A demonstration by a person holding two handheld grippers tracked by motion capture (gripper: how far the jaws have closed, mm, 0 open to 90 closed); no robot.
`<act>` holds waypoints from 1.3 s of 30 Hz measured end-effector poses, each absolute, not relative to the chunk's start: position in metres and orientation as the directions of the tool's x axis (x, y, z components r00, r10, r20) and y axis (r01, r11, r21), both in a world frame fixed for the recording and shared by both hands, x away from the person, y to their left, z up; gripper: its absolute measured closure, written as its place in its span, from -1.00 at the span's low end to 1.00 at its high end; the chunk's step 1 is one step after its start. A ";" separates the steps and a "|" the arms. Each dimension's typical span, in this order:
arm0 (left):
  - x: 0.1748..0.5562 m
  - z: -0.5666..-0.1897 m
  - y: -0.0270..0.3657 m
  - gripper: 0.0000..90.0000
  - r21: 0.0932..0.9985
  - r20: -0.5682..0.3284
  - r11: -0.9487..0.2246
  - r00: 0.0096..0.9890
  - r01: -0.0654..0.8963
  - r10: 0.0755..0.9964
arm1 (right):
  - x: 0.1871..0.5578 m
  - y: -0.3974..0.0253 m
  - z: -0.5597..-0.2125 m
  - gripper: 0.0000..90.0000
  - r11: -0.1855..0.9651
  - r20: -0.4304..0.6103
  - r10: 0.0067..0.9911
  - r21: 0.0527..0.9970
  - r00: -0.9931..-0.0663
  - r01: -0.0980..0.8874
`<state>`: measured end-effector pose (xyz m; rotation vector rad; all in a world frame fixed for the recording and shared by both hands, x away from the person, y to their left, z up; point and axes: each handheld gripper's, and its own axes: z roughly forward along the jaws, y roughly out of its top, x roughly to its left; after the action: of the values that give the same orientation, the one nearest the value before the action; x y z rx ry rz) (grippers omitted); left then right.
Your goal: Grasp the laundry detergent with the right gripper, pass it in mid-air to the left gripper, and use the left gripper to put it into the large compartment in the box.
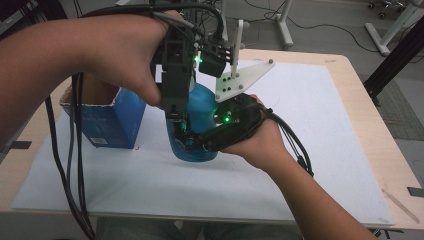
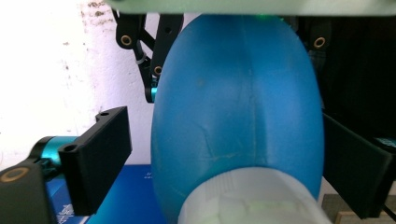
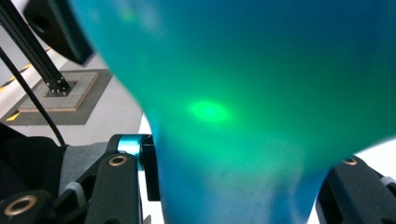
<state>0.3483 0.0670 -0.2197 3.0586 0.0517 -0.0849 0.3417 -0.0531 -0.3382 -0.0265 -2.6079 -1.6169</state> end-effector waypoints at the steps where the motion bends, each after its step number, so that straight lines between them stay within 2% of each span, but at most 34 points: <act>1: 0.348 -0.220 0.067 -0.80 0.080 -0.055 -0.996 0.998 0.037 0.033 | 0.342 -0.053 -0.338 0.02 0.445 0.070 -0.024 0.894 -0.997 0.053; 39: 0.349 -0.223 0.062 -0.37 0.048 -0.045 -0.998 0.998 0.052 0.050 | 0.344 -0.053 -0.341 0.02 0.443 0.069 -0.012 0.895 -0.998 0.057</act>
<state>0.3485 0.0619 -0.2227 3.0908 0.0787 -0.0681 0.3441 -0.0532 -0.3412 -0.0400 -2.6120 -1.6242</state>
